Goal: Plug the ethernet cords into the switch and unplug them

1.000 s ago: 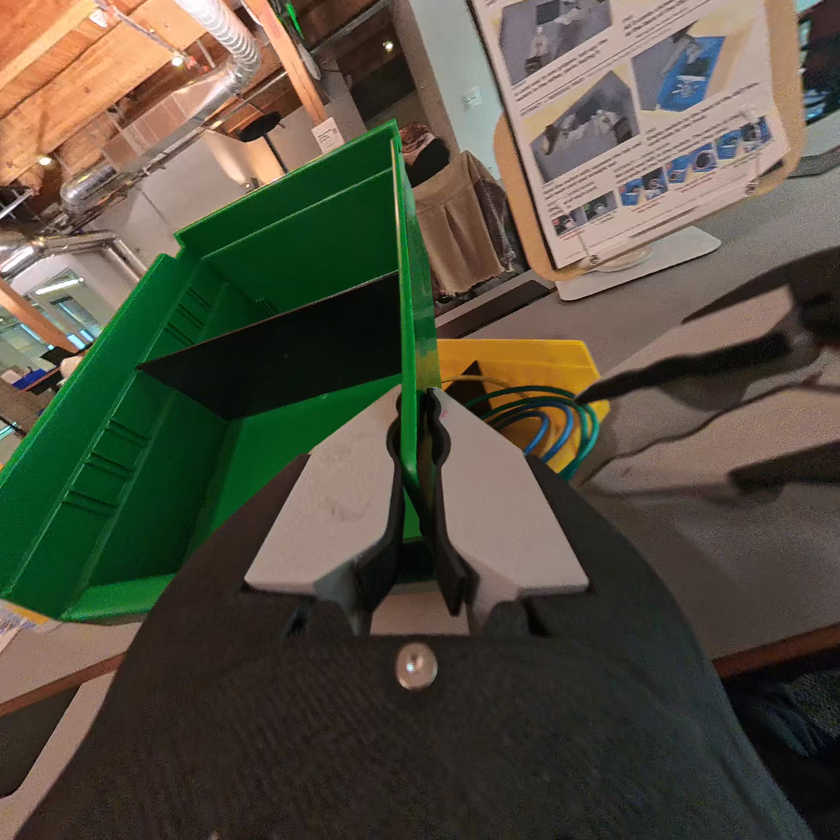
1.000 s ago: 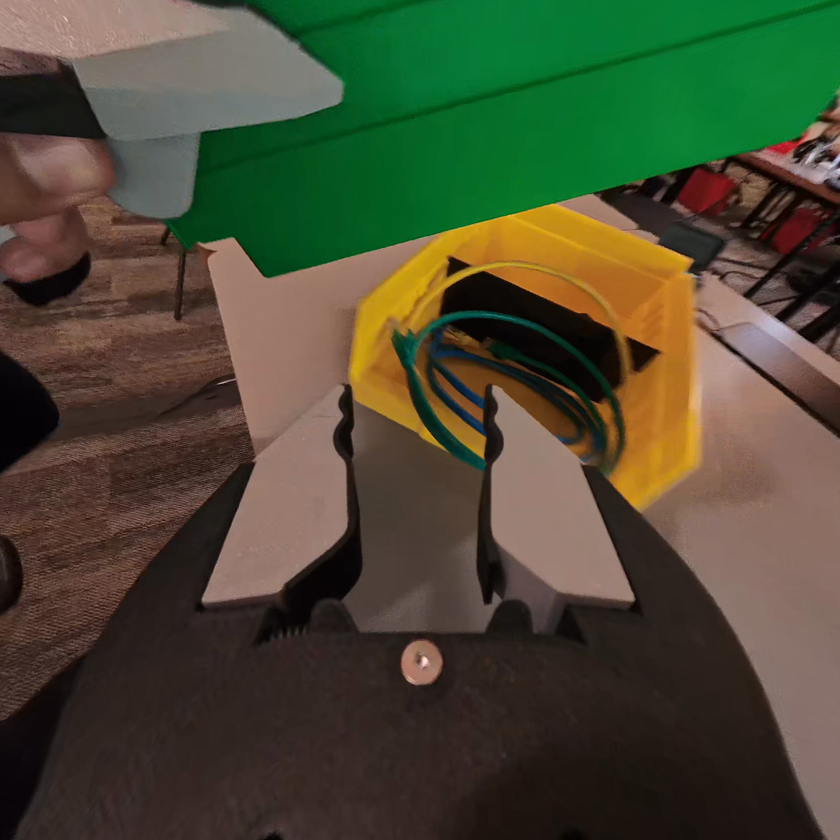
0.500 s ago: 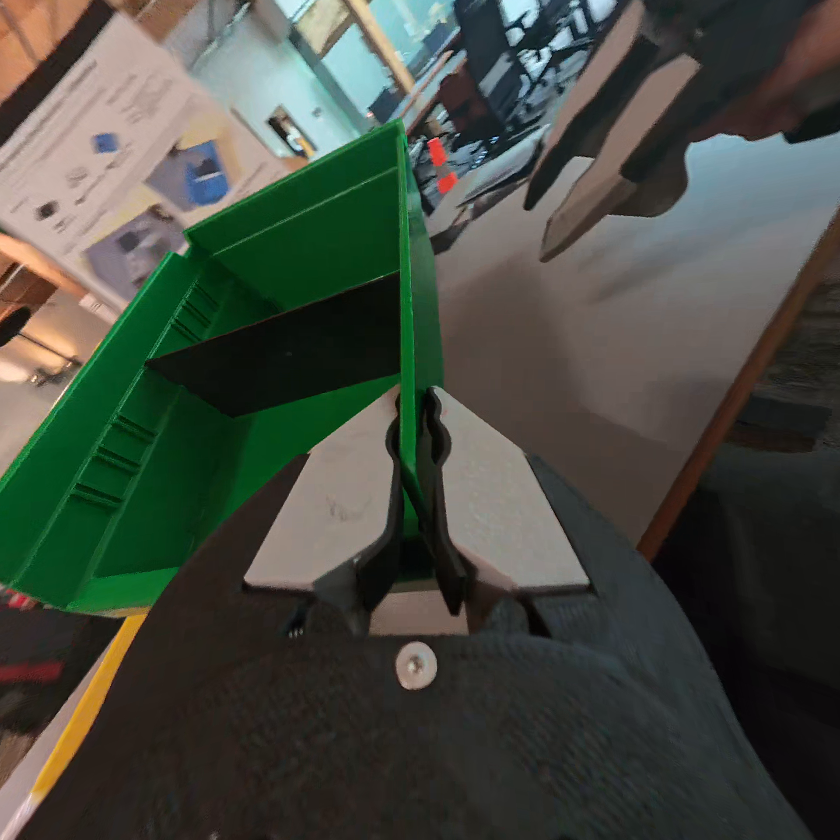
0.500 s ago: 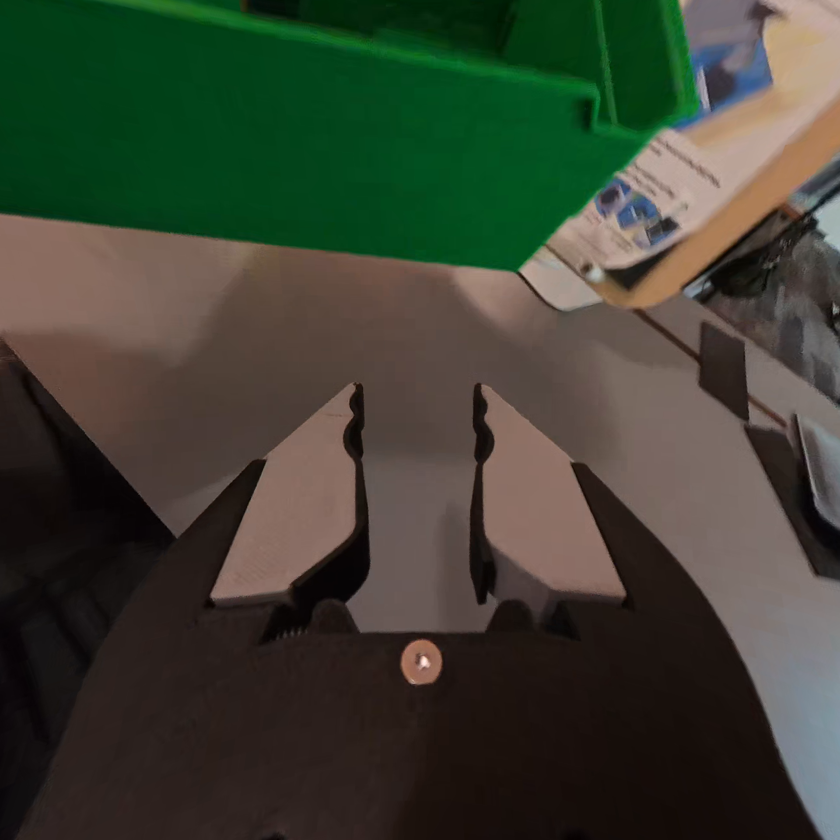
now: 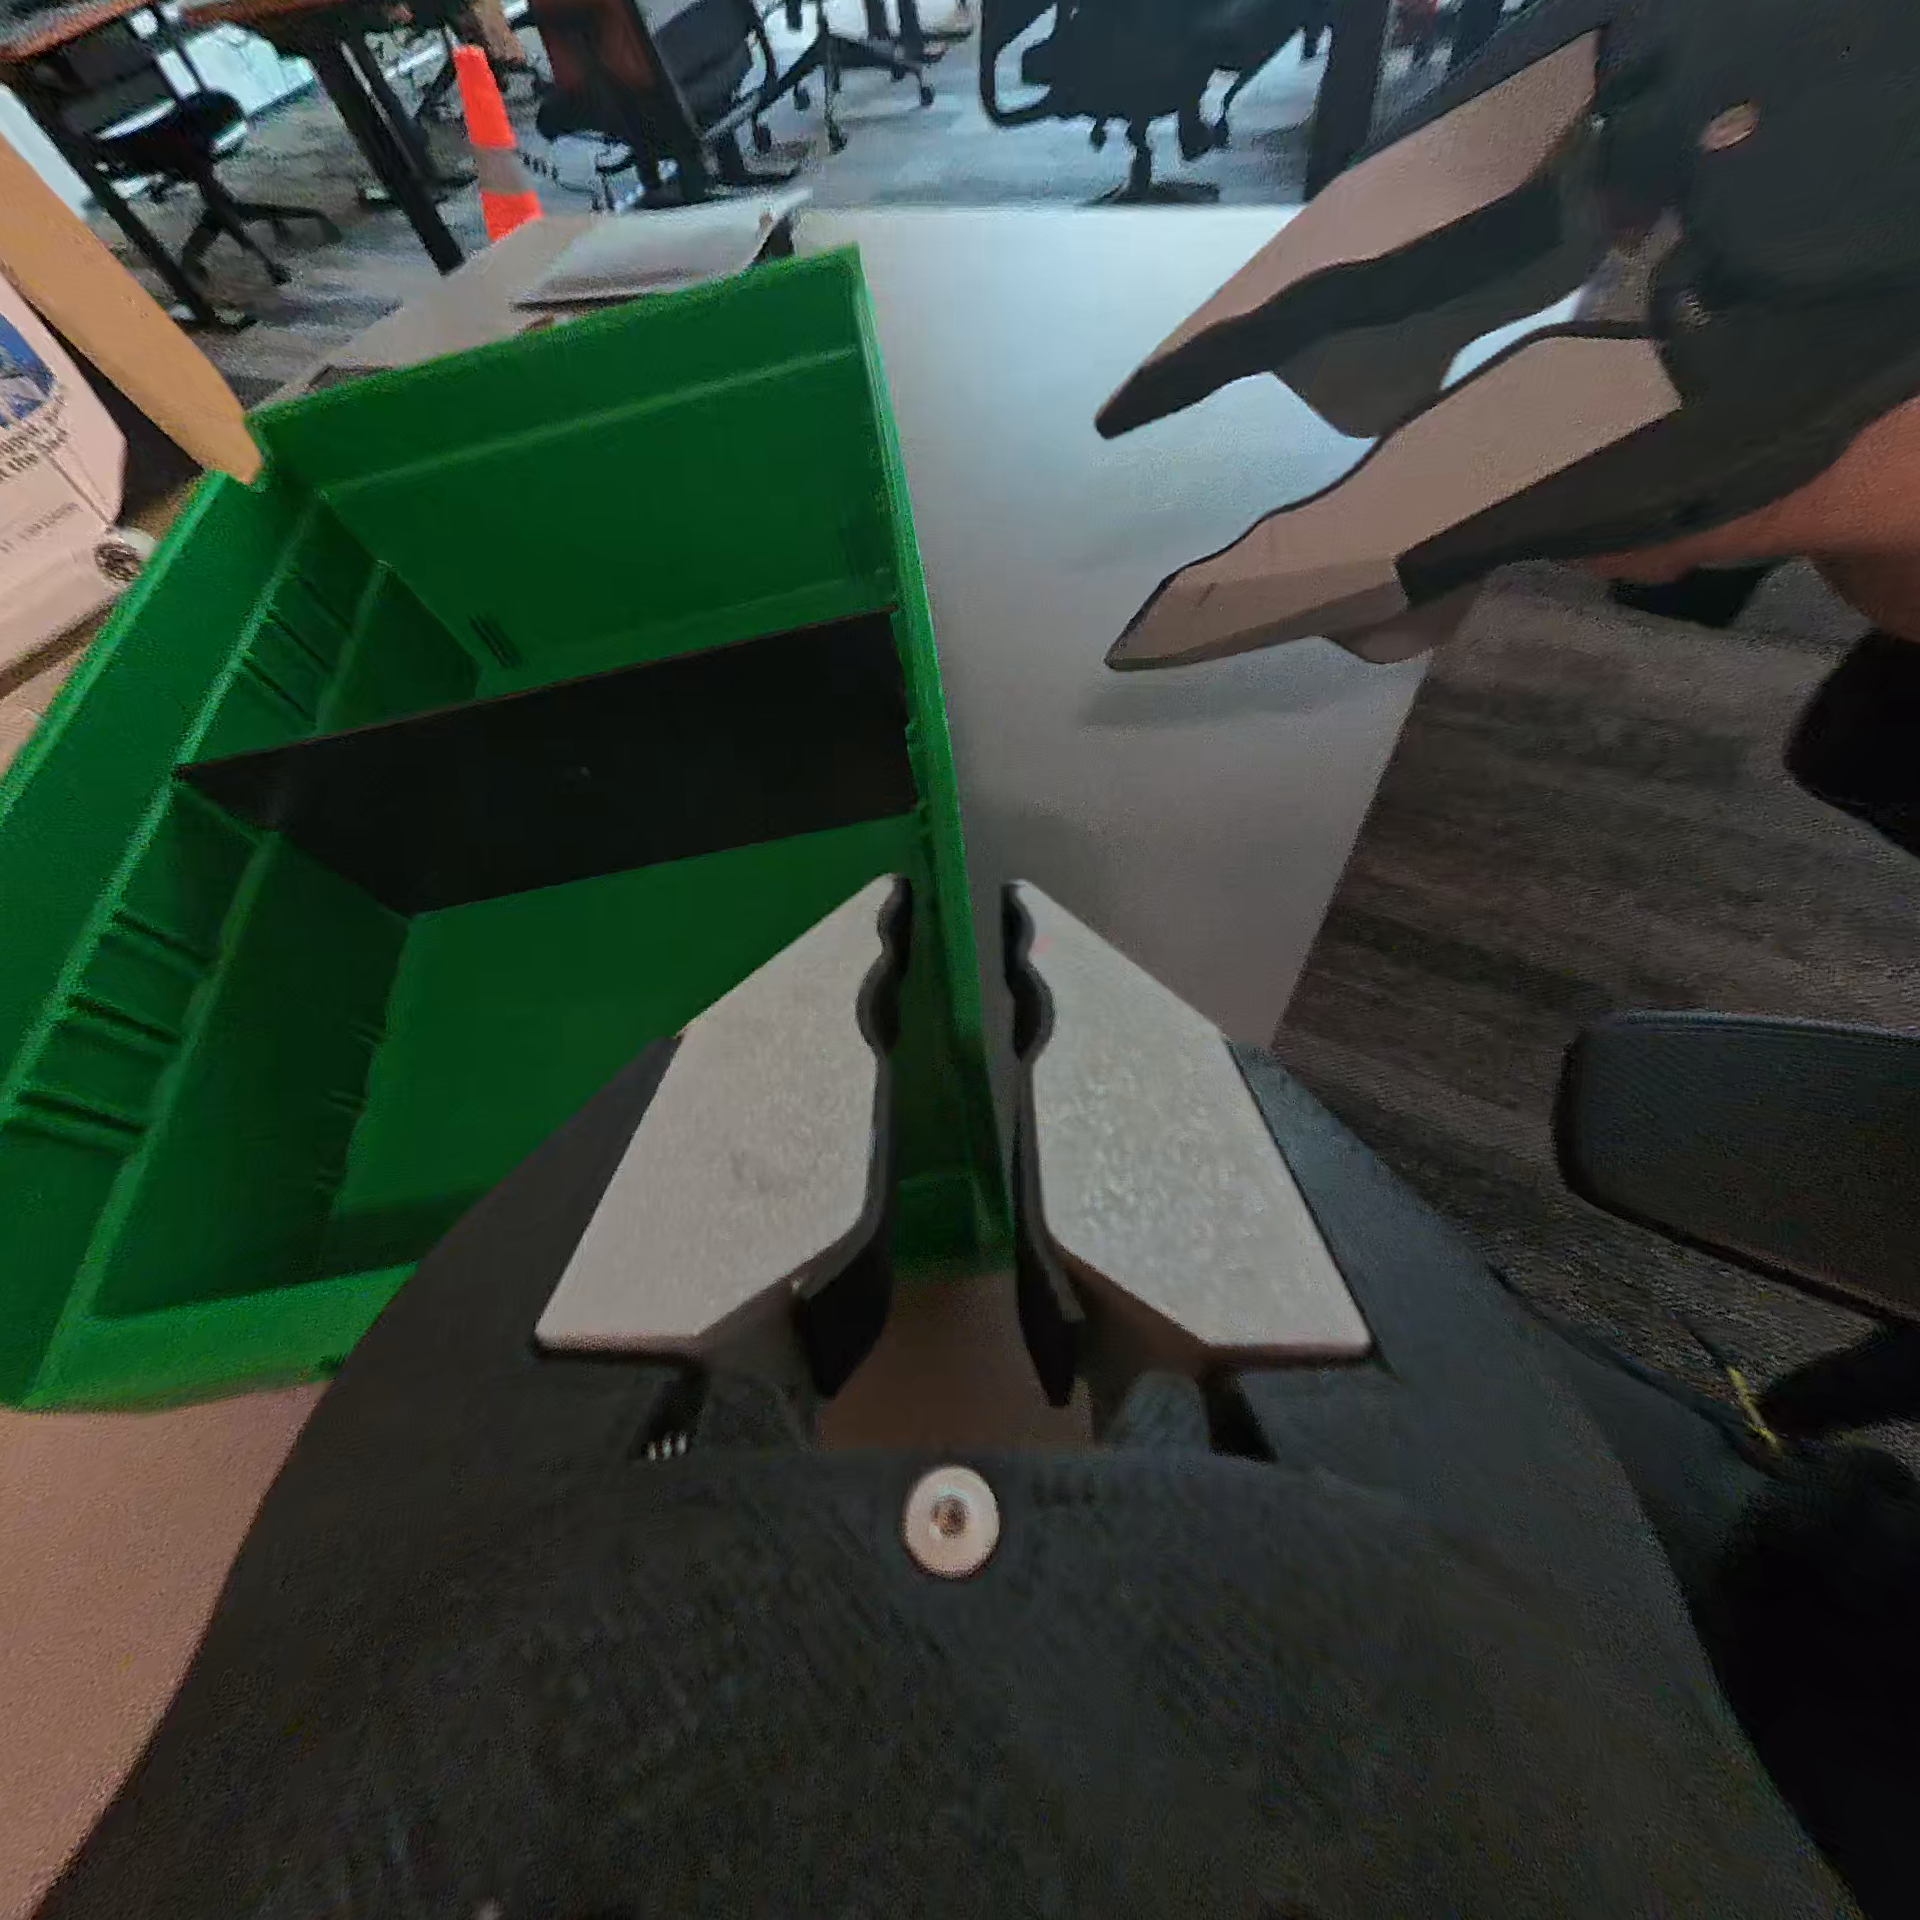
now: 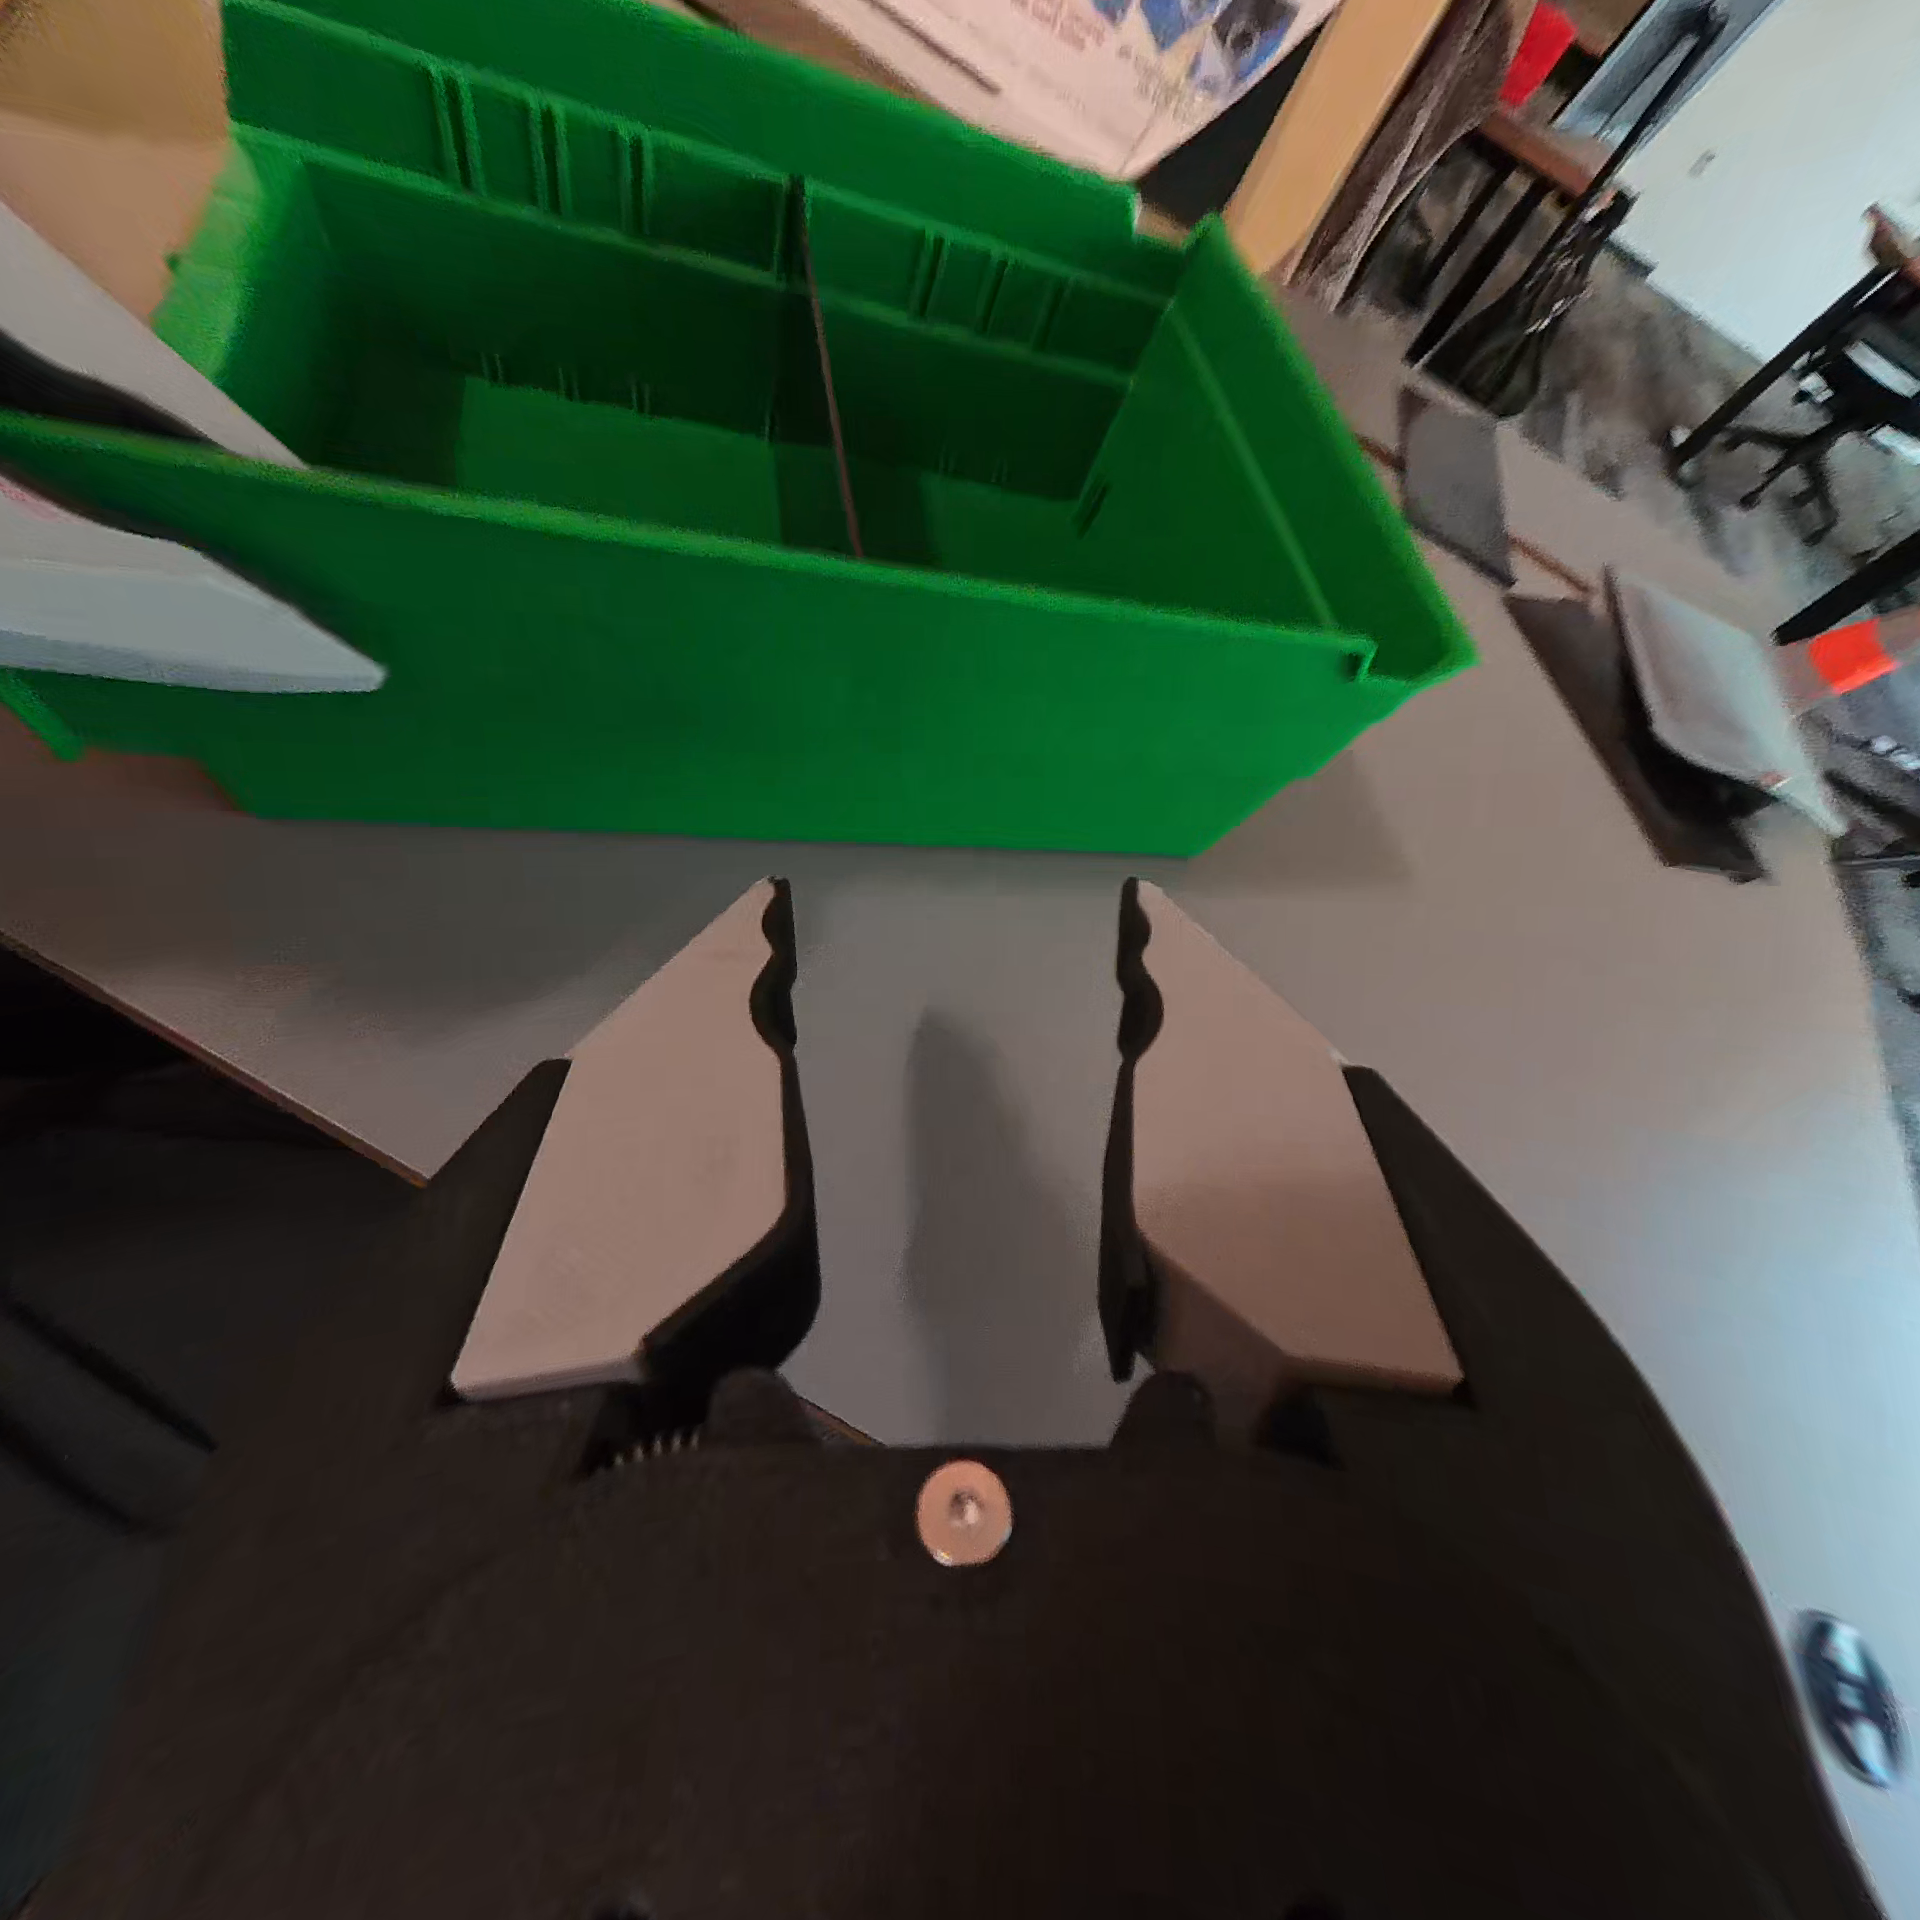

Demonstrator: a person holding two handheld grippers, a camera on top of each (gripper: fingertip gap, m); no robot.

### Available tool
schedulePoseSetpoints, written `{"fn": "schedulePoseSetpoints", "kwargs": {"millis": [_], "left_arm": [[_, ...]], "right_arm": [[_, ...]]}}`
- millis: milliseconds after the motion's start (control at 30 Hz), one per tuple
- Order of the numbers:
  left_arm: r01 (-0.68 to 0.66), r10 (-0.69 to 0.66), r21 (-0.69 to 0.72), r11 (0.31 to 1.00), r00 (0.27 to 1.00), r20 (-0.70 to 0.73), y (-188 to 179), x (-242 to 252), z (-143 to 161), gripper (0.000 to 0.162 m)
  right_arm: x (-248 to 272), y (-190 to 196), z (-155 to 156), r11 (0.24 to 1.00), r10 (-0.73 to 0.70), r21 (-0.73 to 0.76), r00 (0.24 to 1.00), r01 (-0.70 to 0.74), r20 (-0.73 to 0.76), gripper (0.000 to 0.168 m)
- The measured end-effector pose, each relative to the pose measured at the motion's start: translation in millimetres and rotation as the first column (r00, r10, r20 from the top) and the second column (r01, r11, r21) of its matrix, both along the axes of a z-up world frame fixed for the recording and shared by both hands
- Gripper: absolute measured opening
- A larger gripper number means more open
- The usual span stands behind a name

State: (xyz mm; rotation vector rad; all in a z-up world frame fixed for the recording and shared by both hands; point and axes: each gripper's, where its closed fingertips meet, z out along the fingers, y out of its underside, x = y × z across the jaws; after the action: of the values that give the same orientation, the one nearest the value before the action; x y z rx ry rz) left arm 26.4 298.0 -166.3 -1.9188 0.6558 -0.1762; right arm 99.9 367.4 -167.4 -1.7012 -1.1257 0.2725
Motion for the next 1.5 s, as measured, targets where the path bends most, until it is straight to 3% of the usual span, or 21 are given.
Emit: {"fn": "schedulePoseSetpoints", "kwargs": {"millis": [133,233,367,433,467,600,733,933,1100,1167,1267,1367,1500], "left_arm": [[-0.001,0.000,-0.006,1.000,0.999,-0.042,-43,-36,11,0.048],[-0.035,0.034,-0.021,0.999,0.998,-0.052,-72,-68,13,0.052],[-0.076,0.074,-0.047,0.996,0.997,-0.035,-91,-100,14,0.055],[-0.118,0.116,-0.048,0.992,0.993,-0.039,-96,-117,14,0.061],[-0.133,0.132,-0.040,0.990,0.991,-0.033,-99,-125,16,0.061],[-0.201,0.201,0.009,0.979,0.979,0.028,-110,-160,31,0.060],[-0.291,0.290,0.059,0.955,0.957,0.024,-122,-201,55,0.063],[-0.402,0.393,0.179,0.898,0.916,0.084,-149,-246,99,0.064],[-0.437,0.420,0.232,0.869,0.899,0.122,-163,-258,114,0.059],[-0.450,0.436,0.214,0.867,0.893,0.114,-159,-260,106,0.060],[-0.444,0.438,0.152,0.883,0.896,0.077,-147,-257,82,0.063],[-0.443,0.439,0.089,0.892,0.896,0.063,-134,-257,59,0.063],[-0.464,0.463,0.040,0.885,0.886,0.044,-124,-271,39,0.063]], "right_arm": [[-21,-32,31,0.995,0.079,0.063,0.997,-0.078,-0.025,0.066],[-63,-70,42,0.974,0.220,0.069,0.974,-0.216,-0.046,0.069],[-122,-89,21,0.960,0.267,0.064,0.961,-0.272,0.071,0.048],[-135,-87,4,0.964,0.249,0.058,0.955,-0.261,0.158,0.050],[-133,-77,2,0.969,0.201,0.102,0.958,-0.225,0.204,0.060],[-101,-60,-5,0.984,0.154,0.040,0.950,-0.171,0.272,0.050],[-29,-15,3,0.998,-0.024,0.058,0.944,0.005,0.329,0.054],[6,-15,69,0.993,-0.081,0.103,0.984,0.065,0.160,0.065],[-26,-37,126,0.994,0.057,0.102,0.992,-0.046,-0.110,0.072],[-50,-46,131,0.990,0.135,0.062,0.969,-0.125,-0.205,0.078],[-81,-50,105,0.981,0.189,-0.001,0.959,-0.194,-0.209,0.081],[-98,-47,56,0.969,0.241,-0.067,0.970,-0.240,0.021,0.077],[-104,-47,4,0.949,0.300,-0.155,0.935,-0.274,0.186,0.069]]}}
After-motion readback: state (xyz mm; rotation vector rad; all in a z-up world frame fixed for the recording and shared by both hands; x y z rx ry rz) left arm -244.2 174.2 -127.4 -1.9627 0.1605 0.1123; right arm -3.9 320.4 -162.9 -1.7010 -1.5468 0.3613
